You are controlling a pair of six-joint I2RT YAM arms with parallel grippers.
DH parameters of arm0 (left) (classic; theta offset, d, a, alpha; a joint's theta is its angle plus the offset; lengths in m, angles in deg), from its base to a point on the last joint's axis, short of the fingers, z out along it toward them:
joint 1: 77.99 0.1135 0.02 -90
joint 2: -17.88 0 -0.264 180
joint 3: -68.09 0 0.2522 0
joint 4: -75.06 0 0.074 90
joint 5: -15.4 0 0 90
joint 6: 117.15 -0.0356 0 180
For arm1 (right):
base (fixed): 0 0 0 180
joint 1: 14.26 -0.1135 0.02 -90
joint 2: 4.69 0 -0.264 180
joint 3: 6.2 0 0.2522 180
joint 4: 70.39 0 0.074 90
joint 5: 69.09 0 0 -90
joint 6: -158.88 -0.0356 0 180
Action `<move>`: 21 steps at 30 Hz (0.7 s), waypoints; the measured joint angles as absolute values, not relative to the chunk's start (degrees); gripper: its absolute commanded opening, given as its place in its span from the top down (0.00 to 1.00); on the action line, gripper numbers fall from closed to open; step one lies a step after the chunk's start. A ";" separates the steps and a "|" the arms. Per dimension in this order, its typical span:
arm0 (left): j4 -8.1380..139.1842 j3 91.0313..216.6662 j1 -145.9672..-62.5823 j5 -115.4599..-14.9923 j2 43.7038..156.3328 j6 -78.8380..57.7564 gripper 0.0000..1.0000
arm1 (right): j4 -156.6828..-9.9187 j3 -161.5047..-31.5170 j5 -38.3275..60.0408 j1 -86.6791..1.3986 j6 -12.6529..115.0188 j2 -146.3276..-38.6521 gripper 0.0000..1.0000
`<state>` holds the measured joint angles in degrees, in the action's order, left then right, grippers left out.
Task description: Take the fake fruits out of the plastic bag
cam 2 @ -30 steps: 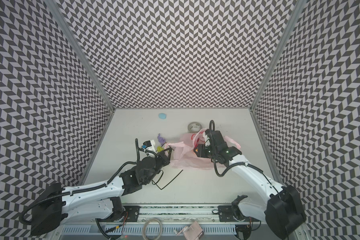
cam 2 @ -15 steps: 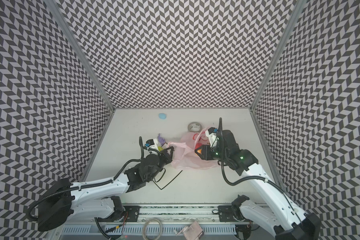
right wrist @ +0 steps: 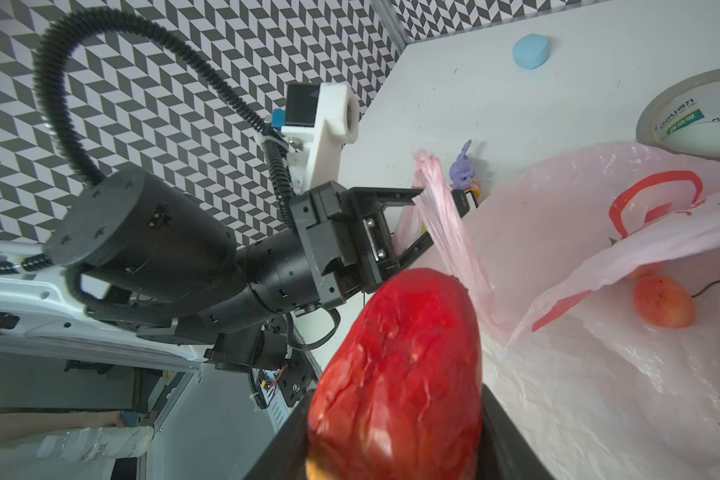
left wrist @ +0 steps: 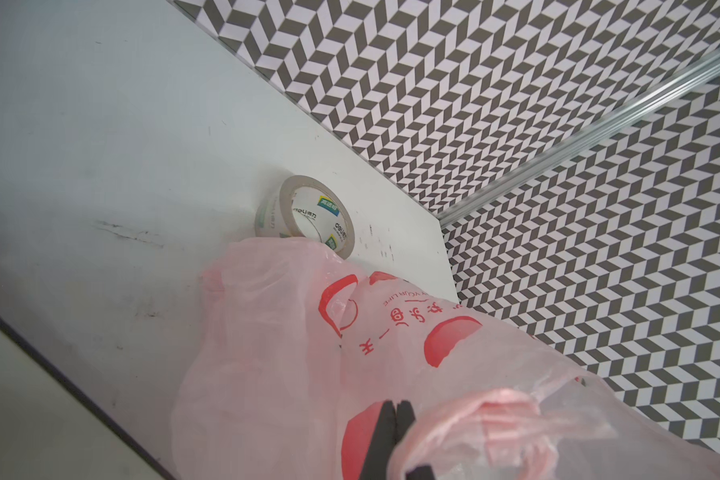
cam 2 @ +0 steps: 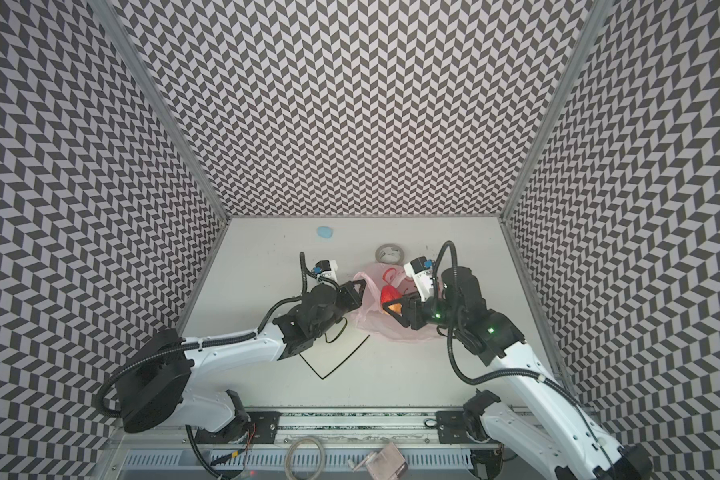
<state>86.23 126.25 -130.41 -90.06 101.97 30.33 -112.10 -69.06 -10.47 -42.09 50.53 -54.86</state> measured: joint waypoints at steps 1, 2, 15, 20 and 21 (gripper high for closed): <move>86.43 127.17 -130.32 -89.32 102.89 29.89 1.00 | -111.26 -68.84 -10.64 -42.07 50.47 -54.45 0.61; 86.60 127.98 -130.17 -88.49 103.76 29.41 1.00 | -110.48 -68.73 -10.71 -42.09 50.40 -53.97 0.61; 85.09 129.09 -129.34 -84.42 100.24 23.83 0.29 | -110.59 -74.50 -10.49 -42.09 52.44 -51.91 0.60; 84.77 124.15 -130.10 -86.00 89.25 25.06 0.19 | -109.06 -78.48 -12.30 -42.09 52.70 -53.94 0.61; 84.00 123.28 -130.45 -86.10 87.30 25.23 0.18 | -108.55 -78.92 -12.89 -42.09 52.54 -54.71 0.61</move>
